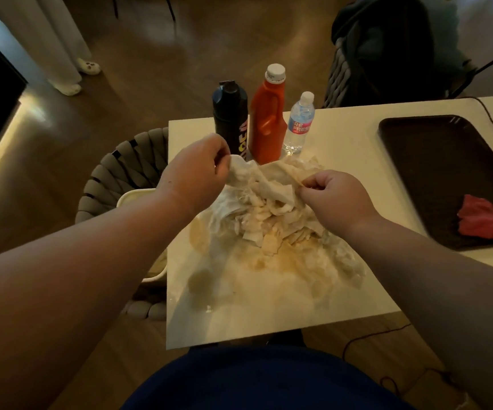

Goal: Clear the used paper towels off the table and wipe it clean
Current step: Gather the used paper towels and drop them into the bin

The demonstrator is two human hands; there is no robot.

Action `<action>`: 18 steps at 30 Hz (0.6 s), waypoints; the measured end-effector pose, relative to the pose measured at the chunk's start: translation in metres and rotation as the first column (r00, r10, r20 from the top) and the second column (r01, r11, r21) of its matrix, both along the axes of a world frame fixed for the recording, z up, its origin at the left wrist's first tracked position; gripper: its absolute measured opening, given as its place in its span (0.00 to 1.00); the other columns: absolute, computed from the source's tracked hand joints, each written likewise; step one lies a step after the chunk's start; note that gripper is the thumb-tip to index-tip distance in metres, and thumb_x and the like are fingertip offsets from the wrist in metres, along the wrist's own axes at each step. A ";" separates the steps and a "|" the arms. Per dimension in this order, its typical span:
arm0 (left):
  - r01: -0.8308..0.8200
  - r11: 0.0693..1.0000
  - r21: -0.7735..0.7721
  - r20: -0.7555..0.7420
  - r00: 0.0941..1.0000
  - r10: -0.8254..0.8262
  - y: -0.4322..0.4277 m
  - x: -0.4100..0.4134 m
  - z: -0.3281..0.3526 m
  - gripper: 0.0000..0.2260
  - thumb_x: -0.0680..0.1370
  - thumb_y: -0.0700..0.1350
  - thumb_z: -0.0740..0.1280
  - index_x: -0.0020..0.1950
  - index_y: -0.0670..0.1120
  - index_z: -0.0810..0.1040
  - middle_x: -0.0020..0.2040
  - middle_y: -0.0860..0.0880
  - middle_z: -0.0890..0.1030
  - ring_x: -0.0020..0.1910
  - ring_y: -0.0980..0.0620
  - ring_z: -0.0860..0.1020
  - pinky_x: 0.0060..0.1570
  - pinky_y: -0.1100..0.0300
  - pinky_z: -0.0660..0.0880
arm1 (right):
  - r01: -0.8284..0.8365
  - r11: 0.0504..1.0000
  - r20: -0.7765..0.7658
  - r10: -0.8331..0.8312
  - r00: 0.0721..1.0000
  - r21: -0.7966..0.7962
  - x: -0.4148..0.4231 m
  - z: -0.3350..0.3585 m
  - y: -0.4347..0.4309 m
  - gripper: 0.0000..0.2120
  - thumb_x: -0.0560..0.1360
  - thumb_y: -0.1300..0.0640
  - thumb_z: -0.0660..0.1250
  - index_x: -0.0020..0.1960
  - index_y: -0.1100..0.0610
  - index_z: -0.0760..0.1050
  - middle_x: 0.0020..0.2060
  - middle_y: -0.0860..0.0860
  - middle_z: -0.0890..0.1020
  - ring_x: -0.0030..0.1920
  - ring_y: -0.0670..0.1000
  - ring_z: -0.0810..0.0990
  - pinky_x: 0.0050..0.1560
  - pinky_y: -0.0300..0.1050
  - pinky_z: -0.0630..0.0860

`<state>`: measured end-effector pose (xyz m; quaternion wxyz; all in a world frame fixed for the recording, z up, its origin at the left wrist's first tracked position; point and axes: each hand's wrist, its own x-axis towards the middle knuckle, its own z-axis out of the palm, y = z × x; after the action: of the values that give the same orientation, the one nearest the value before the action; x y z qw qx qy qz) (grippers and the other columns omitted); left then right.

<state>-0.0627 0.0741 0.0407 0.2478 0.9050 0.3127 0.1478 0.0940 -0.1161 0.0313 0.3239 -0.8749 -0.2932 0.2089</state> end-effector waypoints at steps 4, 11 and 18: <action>-0.118 0.993 0.011 -0.008 0.993 0.118 0.017 -0.034 -0.003 0.04 0.83 0.48 0.64 0.55 0.50 0.76 0.43 0.54 0.78 0.39 0.54 0.78 0.41 0.56 0.80 | -0.044 0.999 -0.010 0.044 0.999 0.000 -0.010 0.000 0.017 0.09 0.77 0.49 0.70 0.52 0.51 0.86 0.45 0.44 0.83 0.46 0.46 0.80 0.48 0.45 0.78; -0.352 0.934 -0.060 -0.062 0.935 0.348 0.046 -0.119 -0.042 0.03 0.84 0.48 0.64 0.54 0.51 0.76 0.42 0.53 0.78 0.37 0.54 0.78 0.35 0.60 0.76 | -0.102 0.994 -0.023 0.101 0.995 -0.048 -0.028 -0.004 0.034 0.10 0.77 0.50 0.70 0.54 0.52 0.85 0.50 0.46 0.84 0.51 0.50 0.80 0.49 0.44 0.75; -0.520 0.844 -0.134 -0.196 0.849 0.491 0.048 -0.157 -0.088 0.08 0.84 0.49 0.63 0.62 0.50 0.75 0.49 0.51 0.81 0.40 0.54 0.78 0.32 0.62 0.71 | -0.133 0.989 -0.036 0.131 0.991 -0.071 -0.041 -0.010 0.044 0.10 0.77 0.48 0.71 0.55 0.51 0.84 0.47 0.44 0.83 0.47 0.46 0.80 0.42 0.42 0.74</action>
<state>-0.2200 0.1218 -0.0475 0.2569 0.7722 0.5709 0.1083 0.0531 -0.0716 0.0213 0.2817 -0.8615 -0.3377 0.2540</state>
